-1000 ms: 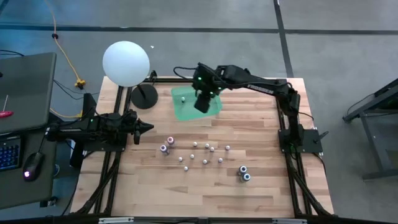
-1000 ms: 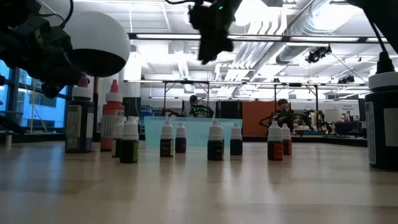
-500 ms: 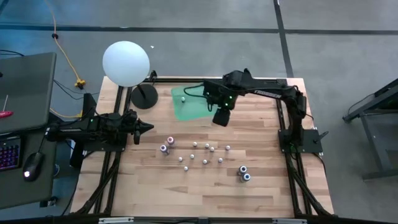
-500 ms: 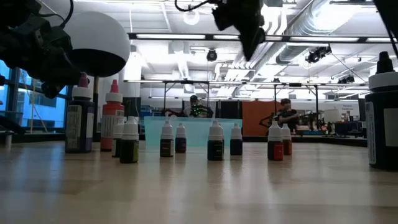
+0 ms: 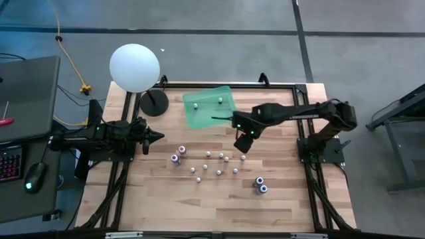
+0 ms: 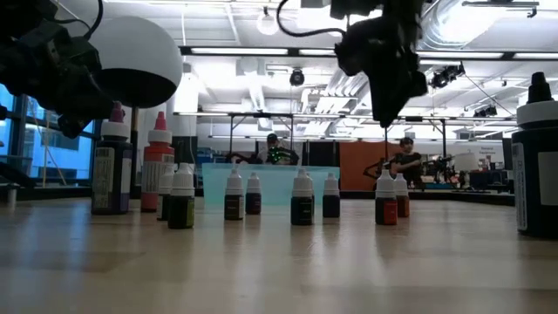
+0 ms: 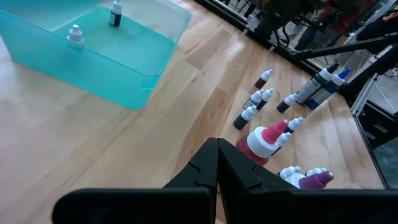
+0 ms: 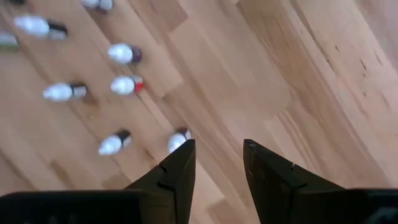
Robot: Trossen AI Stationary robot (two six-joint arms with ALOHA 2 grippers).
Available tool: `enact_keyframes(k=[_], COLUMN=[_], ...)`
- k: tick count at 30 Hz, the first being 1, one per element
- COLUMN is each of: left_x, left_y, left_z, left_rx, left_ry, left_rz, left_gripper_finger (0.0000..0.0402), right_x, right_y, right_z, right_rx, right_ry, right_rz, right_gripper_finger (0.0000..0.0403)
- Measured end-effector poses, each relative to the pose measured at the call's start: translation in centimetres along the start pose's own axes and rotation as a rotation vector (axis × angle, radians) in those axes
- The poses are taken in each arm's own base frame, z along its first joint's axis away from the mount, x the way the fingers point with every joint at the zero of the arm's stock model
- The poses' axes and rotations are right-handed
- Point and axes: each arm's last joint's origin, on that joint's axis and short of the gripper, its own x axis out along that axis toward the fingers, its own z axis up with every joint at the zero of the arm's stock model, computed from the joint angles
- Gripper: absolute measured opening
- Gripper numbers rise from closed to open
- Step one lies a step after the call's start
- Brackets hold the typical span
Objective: Pick & Place food coloring
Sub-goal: Put the small orange dye bottle in the green bin
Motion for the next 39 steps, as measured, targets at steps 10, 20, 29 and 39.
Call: enact_keyframes(k=[10,20,29,39], left_x=[0.0,0.0,0.0,0.0], left_y=[0.0,0.0,0.0,0.0], left_z=[0.0,0.0,0.0,0.0], left_rx=[0.0,0.0,0.001,0.001], left_ry=[0.002,0.003,0.004,0.005], left_rz=[-0.004,-0.004,-0.005,-0.004], left_gripper_finger=[0.0,0.0,0.0,0.0], right_x=[3.0,6.0,7.4,7.8], right_y=[-0.2,-0.3,-0.5,-0.2], right_z=[-5.4,-9.0,-10.8,-10.5], right_rx=[-0.078,-0.196,-0.261,-0.311], right_ry=[-0.144,-0.34,-0.389,-0.423], right_rz=[0.037,0.173,0.126,0.14], right_gripper_finger=[0.0163,0.0217,0.0218,0.0218])
